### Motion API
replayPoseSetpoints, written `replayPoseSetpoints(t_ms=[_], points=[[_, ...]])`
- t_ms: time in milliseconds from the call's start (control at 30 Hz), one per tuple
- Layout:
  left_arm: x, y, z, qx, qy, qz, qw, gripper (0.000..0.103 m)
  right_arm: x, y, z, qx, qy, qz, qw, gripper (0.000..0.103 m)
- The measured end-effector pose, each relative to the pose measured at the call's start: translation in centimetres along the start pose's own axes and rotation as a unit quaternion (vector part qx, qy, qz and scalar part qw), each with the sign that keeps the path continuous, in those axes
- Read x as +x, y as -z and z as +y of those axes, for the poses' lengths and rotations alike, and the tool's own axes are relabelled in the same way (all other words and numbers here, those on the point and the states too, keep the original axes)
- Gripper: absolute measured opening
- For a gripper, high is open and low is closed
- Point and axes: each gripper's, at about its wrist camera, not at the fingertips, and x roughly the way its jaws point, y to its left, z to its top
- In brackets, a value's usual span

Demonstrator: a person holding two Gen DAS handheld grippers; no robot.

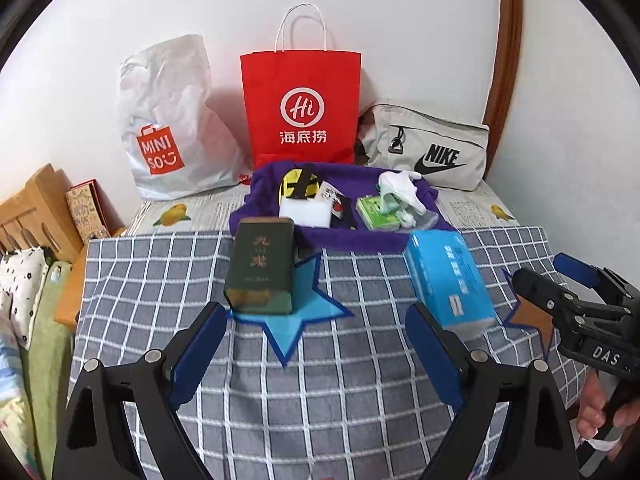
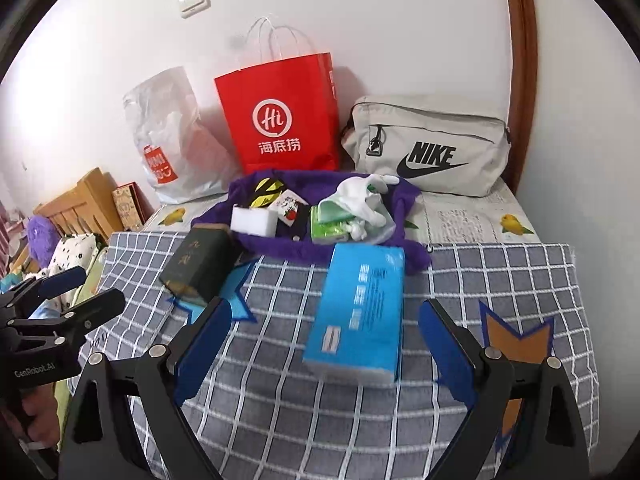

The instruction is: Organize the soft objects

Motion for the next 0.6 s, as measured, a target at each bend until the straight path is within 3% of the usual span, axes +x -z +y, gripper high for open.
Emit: replayPoseSetpoints(t_ms=[233, 600], points=[[-2.3, 2.7, -0.8, -0.005, -0.006, -0.007, 0.9999, 0.091, -3.0, 2.8, 0.0, -0.003, 0.006, -0.007, 1.000, 0.094], [-5.3, 4.1, -1.4, -0.002, -0.011, -0.031, 0.9994, 0.091, -6.1, 4.6, 0.3, -0.007, 0.003, -0.031, 0.999, 0.094]])
